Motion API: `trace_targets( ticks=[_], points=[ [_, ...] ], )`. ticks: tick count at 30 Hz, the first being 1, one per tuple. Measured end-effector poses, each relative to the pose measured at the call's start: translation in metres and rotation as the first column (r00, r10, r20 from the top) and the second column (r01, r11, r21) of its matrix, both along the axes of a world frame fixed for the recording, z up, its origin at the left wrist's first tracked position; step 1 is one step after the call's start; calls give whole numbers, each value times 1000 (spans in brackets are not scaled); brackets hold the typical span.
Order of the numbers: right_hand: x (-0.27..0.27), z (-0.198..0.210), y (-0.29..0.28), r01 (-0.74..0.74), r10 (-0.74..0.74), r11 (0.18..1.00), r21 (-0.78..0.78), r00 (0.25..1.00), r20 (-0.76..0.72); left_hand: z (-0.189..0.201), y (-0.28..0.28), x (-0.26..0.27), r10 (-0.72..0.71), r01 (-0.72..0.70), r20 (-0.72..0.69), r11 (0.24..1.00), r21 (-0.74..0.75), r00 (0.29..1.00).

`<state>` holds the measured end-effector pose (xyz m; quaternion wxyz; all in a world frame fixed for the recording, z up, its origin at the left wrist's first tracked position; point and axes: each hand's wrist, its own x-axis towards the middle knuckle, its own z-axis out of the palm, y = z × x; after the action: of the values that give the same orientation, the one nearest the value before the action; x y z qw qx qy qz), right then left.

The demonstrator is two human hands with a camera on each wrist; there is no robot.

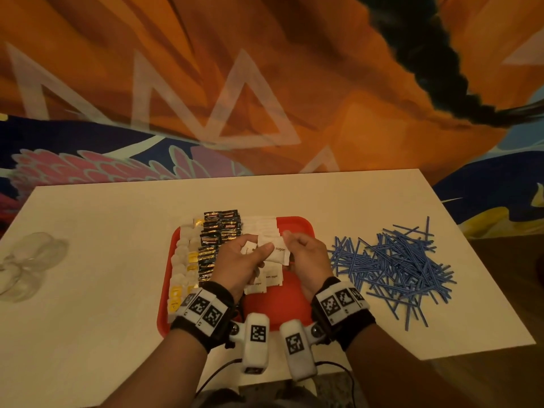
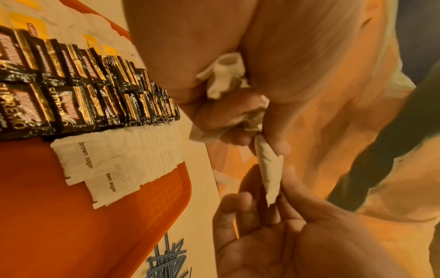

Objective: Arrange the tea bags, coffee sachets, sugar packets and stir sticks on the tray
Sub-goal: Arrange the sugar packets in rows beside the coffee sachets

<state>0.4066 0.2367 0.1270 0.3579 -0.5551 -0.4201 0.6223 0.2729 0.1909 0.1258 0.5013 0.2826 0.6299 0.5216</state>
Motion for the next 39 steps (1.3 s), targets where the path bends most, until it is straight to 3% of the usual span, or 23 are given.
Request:
trace_targets(
  ticks=[7,13,18,23,28,30,35,39],
  points=[
    [11,-3,-7,-137,136,990,14,990,39,-8,2,0,99,-98,34,995,-25,994],
    [13,-16,-4,-81,83,996,-23,994,77,-24,2,2,160,-165,-116,986,-34,980],
    [16,-46,6,-146,158,986,-86,973,166,-44,-8,-10,178,-198,-161,973,-119,971],
    [23,-95,17,-229,280,956,-183,901,331,-54,-29,-30,236,-255,-107,940,-227,966],
    [17,-140,21,-251,340,937,-241,810,478,-62,-53,-51,256,-288,-149,921,-263,955],
    [13,-144,23,-235,344,934,-269,798,495,-65,-61,-58,290,-318,-138,907,-275,947],
    [5,-153,22,-226,314,949,-218,683,659,-68,-73,-71,343,-361,-111,885,-295,933],
    [1,-149,16,-205,268,963,-175,666,696,-69,-76,-77,339,-358,-114,886,-295,934]
  ],
)
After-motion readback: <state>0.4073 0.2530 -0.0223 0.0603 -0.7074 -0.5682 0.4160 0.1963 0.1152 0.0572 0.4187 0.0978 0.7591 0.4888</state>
